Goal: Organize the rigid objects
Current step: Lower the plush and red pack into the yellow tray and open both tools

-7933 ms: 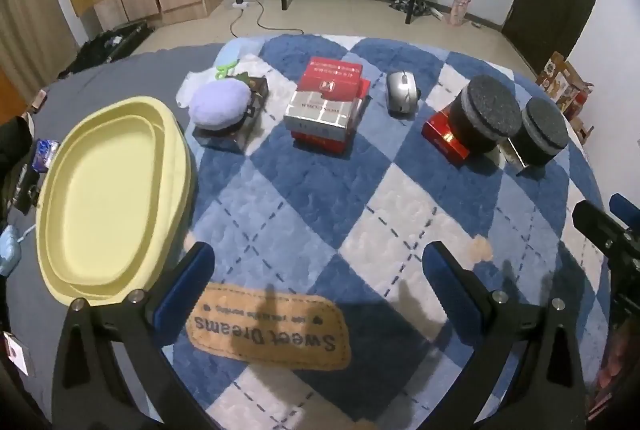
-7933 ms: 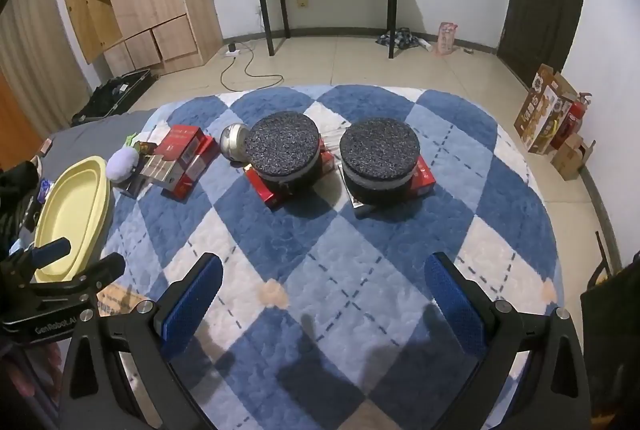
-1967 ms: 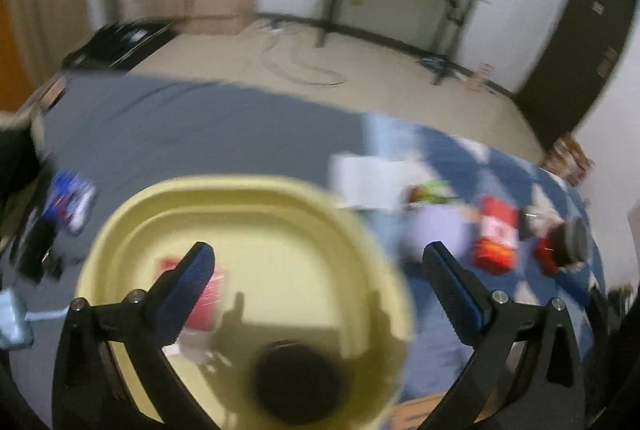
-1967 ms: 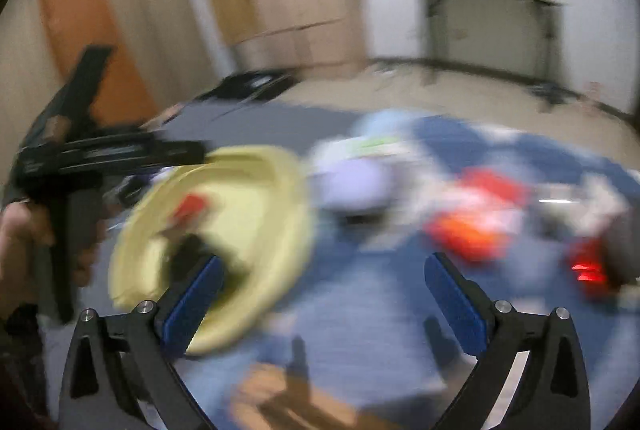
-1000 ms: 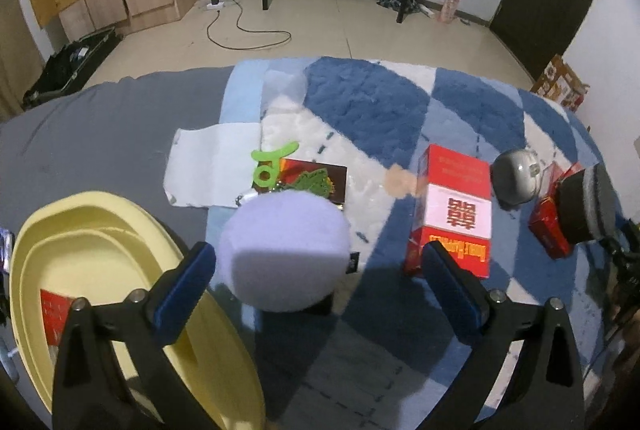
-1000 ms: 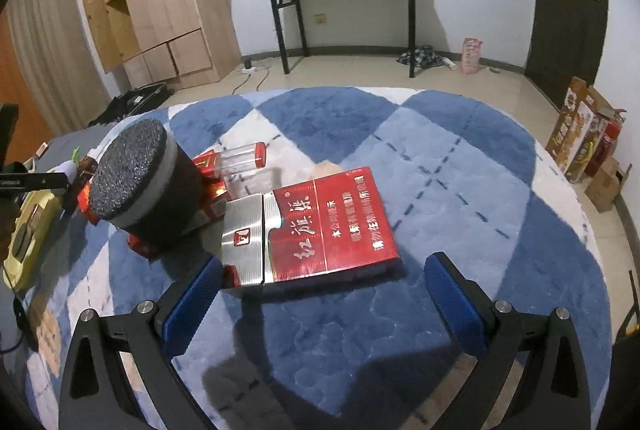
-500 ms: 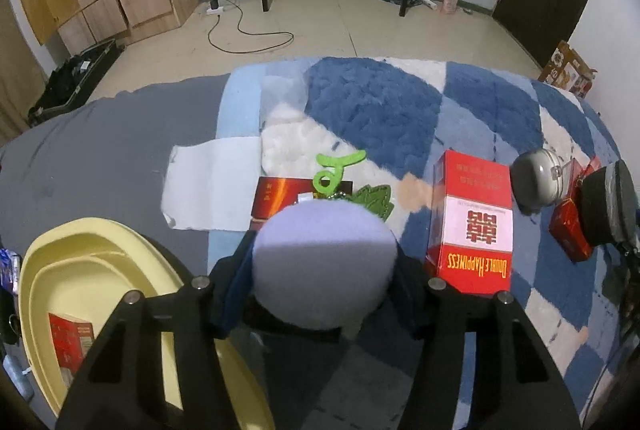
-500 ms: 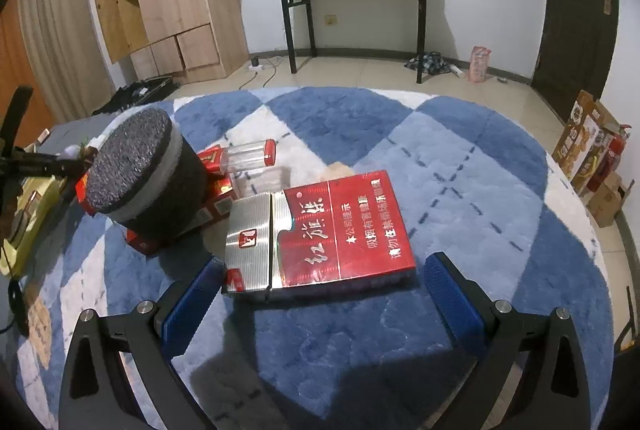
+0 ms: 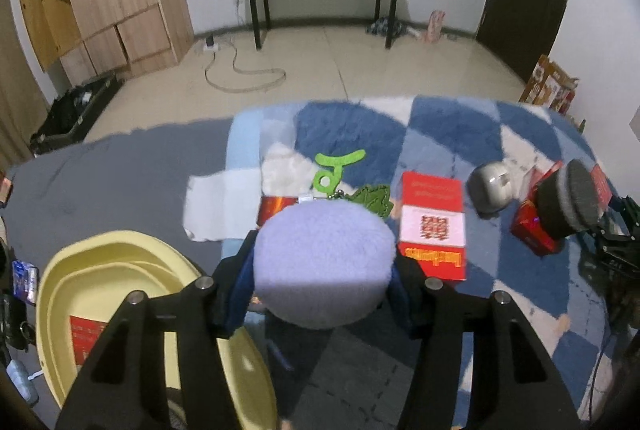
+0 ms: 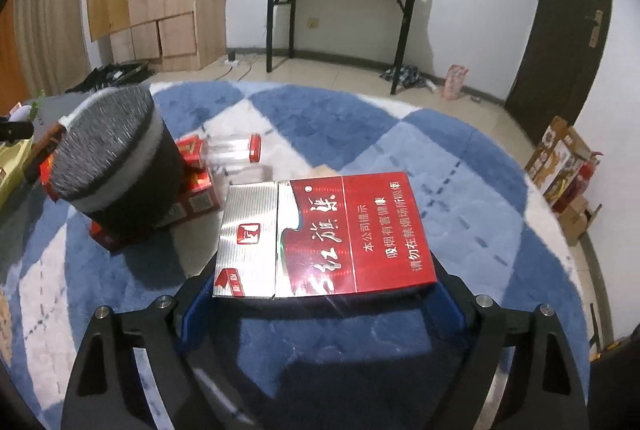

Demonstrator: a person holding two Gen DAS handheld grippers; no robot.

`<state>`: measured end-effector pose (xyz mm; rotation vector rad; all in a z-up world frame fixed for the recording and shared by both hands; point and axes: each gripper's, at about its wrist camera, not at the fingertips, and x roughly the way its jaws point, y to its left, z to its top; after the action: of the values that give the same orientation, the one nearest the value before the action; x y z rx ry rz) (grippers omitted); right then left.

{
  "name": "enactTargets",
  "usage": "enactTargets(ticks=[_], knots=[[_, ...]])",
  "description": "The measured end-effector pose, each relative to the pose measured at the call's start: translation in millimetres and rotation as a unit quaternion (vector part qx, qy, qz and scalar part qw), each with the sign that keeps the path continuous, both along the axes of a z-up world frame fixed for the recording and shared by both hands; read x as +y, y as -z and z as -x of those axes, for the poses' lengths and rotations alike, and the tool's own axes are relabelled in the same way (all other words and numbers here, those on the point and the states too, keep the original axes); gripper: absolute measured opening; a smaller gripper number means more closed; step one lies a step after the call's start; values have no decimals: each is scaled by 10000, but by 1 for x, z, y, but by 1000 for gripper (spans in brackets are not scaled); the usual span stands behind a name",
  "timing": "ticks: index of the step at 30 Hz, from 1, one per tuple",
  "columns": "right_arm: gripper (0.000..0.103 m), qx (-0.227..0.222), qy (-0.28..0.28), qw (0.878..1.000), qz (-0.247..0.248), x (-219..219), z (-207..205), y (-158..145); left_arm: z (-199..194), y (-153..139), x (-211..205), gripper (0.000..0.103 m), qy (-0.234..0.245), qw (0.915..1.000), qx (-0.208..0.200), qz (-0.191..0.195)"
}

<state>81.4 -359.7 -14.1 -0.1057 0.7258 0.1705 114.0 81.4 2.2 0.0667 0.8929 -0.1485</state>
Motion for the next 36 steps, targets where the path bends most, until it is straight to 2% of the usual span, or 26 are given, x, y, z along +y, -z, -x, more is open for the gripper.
enactTargets(ticks=[3, 6, 9, 12, 15, 17, 20, 24, 26, 28, 31, 36], knots=[[89, -376, -270, 9989, 0, 1, 21, -26, 15, -21, 14, 58, -80, 9997, -174, 182], [89, -854, -640, 9942, 154, 13, 36, -66, 33, -45, 37, 58, -182, 9988, -294, 351], [89, -1255, -928, 9876, -146, 31, 48, -117, 55, -65, 70, 58, -317, 9981, -455, 281], [89, -1464, -1423, 9782, -384, 74, 57, -158, 71, -71, 112, 58, -627, 9971, -417, 128], [89, -1345, -2101, 9663, -630, 139, 61, -174, 80, -69, 160, 58, -1119, 9931, -287, 203], [89, -1138, -2439, 9609, -646, 181, 57, -170, 85, -64, 187, 58, -1420, 9893, -194, 259], [89, -627, -2905, 9525, -672, 249, 45, -154, 92, -47, 212, 58, -1612, 9865, -127, 256], [89, -177, -3458, 9374, -359, 329, 39, -133, 87, -13, 228, 58, -1635, 9862, 172, 191], [89, 68, -3705, 9288, -55, 367, 37, -118, 82, 3, 237, 58, -1738, 9834, 350, 373], [89, 332, -3950, 9176, 282, 400, 36, -101, 77, 16, 246, 58, -1831, 9803, 449, 591], [89, 663, -4131, 9058, 677, 441, 34, -79, 65, 29, 249, 58, -1809, 9795, 606, 641], [89, 1227, -4056, 9021, 816, 479, 14, -56, 49, 47, 249, 58, -1862, 9756, 776, 872]])
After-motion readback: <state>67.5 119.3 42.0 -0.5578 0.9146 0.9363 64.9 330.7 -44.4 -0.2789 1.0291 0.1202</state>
